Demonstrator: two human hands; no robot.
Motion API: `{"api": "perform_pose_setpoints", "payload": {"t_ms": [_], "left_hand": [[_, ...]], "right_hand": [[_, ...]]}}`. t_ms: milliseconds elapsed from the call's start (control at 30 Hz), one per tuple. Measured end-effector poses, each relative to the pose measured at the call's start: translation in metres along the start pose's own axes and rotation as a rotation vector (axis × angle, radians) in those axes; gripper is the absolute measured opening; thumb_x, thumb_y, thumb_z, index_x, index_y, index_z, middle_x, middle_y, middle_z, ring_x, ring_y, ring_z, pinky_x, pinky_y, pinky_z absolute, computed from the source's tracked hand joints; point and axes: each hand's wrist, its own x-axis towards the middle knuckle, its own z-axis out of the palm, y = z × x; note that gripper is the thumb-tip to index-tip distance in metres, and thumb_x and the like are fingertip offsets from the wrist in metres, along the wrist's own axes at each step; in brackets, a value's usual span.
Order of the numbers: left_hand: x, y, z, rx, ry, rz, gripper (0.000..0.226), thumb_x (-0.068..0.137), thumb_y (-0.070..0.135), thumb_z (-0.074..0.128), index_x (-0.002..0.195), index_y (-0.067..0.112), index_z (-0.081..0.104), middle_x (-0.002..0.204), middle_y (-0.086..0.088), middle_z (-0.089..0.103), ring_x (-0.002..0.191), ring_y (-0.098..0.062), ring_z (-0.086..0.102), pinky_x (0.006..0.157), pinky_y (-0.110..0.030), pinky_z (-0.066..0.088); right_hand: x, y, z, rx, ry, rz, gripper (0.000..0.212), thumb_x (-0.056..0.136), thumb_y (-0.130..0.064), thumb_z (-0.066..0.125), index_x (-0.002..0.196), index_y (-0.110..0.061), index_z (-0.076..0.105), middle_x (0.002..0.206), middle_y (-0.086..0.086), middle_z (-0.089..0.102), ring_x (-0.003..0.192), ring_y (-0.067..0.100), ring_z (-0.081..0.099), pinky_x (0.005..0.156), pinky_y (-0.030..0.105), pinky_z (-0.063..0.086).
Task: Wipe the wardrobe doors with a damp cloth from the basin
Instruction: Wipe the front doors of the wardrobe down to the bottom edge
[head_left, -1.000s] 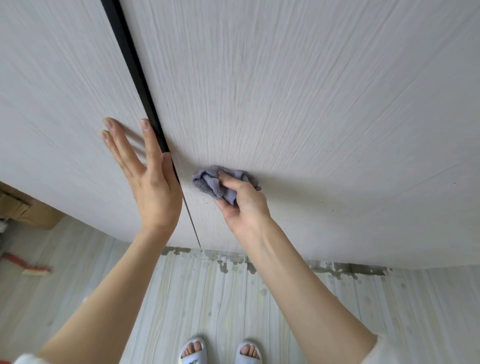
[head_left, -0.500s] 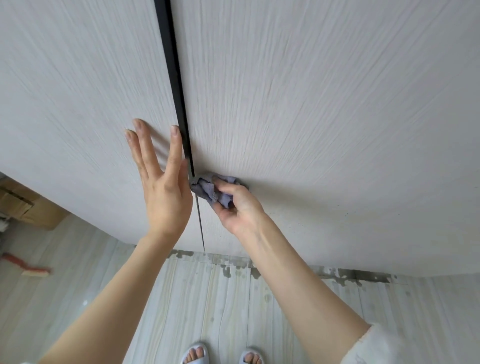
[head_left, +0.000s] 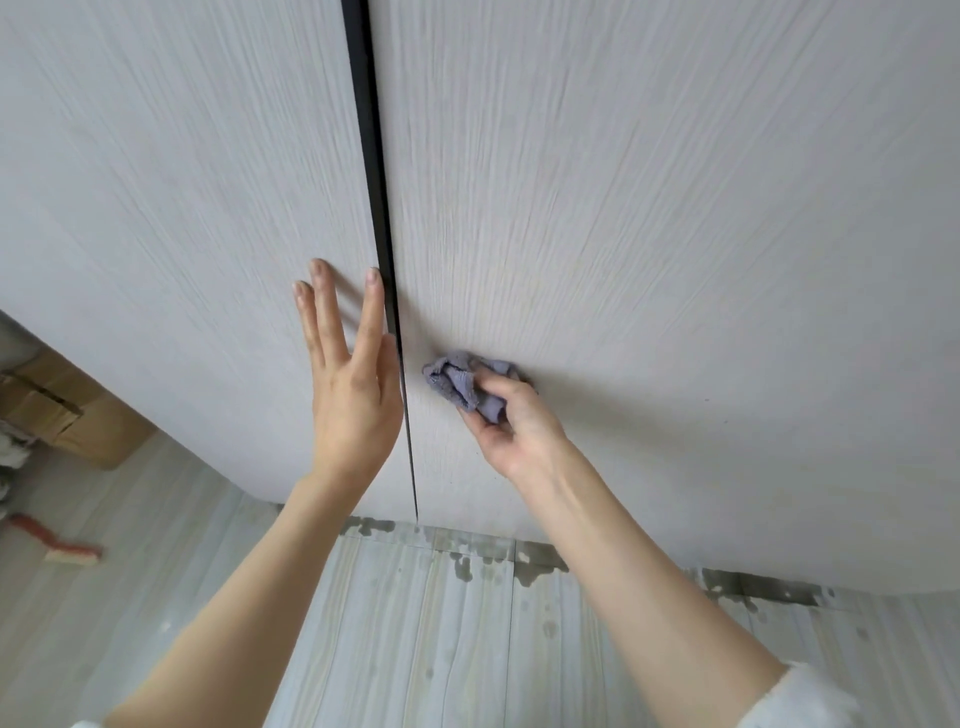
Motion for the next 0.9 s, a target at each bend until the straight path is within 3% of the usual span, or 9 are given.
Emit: {"api": "perform_pose_setpoints", "payload": {"t_ms": [133,200,300,433,533,633,700,767,900], "left_hand": [[-0.004,-0.014,0.016,0.017,0.044,0.042,0.051,0.101,0.008,0.033,0.148,0.013,0.013,0.154,-0.021,-0.005,0.142,-0.042,-0.01,0.117,-0.048,0.0],[-0.014,-0.023,0.025,0.023,0.059,0.028,0.05,0.101,0.009,0.033,0.148,0.012,0.015,0.154,-0.026,-0.002,0.141,-0.044,-0.008,0.116,-0.051,0.001],[-0.028,-0.044,0.044,0.062,0.105,0.056,0.05,0.1,0.005,0.035,0.146,0.01,0.014,0.152,-0.03,0.0,0.14,-0.049,-0.007,0.113,-0.056,0.0],[-0.028,-0.056,0.062,0.076,0.178,0.077,0.05,0.101,0.012,0.03,0.149,0.014,0.014,0.154,-0.027,-0.001,0.141,-0.046,-0.008,0.111,-0.059,-0.001],[-0.03,-0.063,0.071,0.1,0.239,0.109,0.049,0.102,0.014,0.03,0.148,0.015,0.014,0.154,-0.026,0.003,0.141,-0.046,-0.004,0.112,-0.06,0.001],[-0.028,-0.068,0.074,0.108,0.268,0.143,0.049,0.102,0.015,0.031,0.149,0.016,0.018,0.155,-0.024,0.004,0.142,-0.044,-0.003,0.111,-0.058,0.001],[-0.029,-0.074,0.074,0.13,0.256,0.181,0.05,0.101,0.014,0.033,0.149,0.017,0.02,0.155,-0.023,0.004,0.142,-0.043,-0.002,0.111,-0.057,0.001],[-0.03,-0.083,0.073,0.163,0.259,0.229,0.051,0.1,0.012,0.036,0.149,0.017,0.022,0.156,-0.022,0.005,0.142,-0.043,-0.001,0.112,-0.057,0.003],[-0.031,-0.088,0.071,0.189,0.241,0.257,0.054,0.1,0.013,0.04,0.149,0.018,0.021,0.157,-0.019,0.004,0.143,-0.041,-0.001,0.113,-0.055,0.004]], "right_hand": [[0.028,0.021,-0.036,-0.101,0.074,0.019,0.019,0.085,0.012,0.053,0.101,0.002,0.058,0.103,0.02,0.061,0.095,0.029,0.061,0.07,0.035,0.053],[0.041,0.032,-0.059,-0.159,0.103,0.016,0.021,0.086,0.012,0.051,0.103,0.001,0.055,0.104,0.019,0.056,0.089,0.027,0.058,0.069,0.032,0.053],[0.059,0.04,-0.078,-0.259,0.103,-0.007,0.018,0.084,0.012,0.054,0.096,0.0,0.059,0.098,0.016,0.06,0.075,0.021,0.06,0.056,0.027,0.055],[0.06,0.028,-0.072,-0.171,-0.019,-0.081,0.016,0.082,0.014,0.056,0.079,0.0,0.063,0.071,0.012,0.069,0.058,0.02,0.068,0.042,0.029,0.054],[0.055,0.026,-0.067,-0.1,-0.145,-0.137,0.015,0.083,0.012,0.057,0.079,0.0,0.065,0.069,0.012,0.071,0.056,0.021,0.069,0.043,0.029,0.054],[0.056,0.044,-0.073,-0.245,-0.146,-0.271,0.014,0.081,0.01,0.061,0.077,-0.003,0.063,0.071,0.006,0.069,0.058,0.015,0.067,0.05,0.028,0.056],[0.056,0.056,-0.079,-0.553,-0.129,-0.534,0.01,0.08,0.003,0.067,0.081,-0.004,0.06,0.073,0.004,0.066,0.064,0.015,0.067,0.059,0.023,0.054],[0.055,0.057,-0.083,-0.894,-0.095,-0.937,0.017,0.08,-0.004,0.069,0.09,-0.01,0.056,0.081,-0.002,0.062,0.077,0.013,0.063,0.069,0.016,0.049],[0.039,0.047,-0.067,-1.278,0.019,-1.825,0.029,0.075,0.002,0.064,0.102,-0.008,0.064,0.096,0.004,0.055,0.089,0.025,0.057,0.072,0.033,0.049]]}}
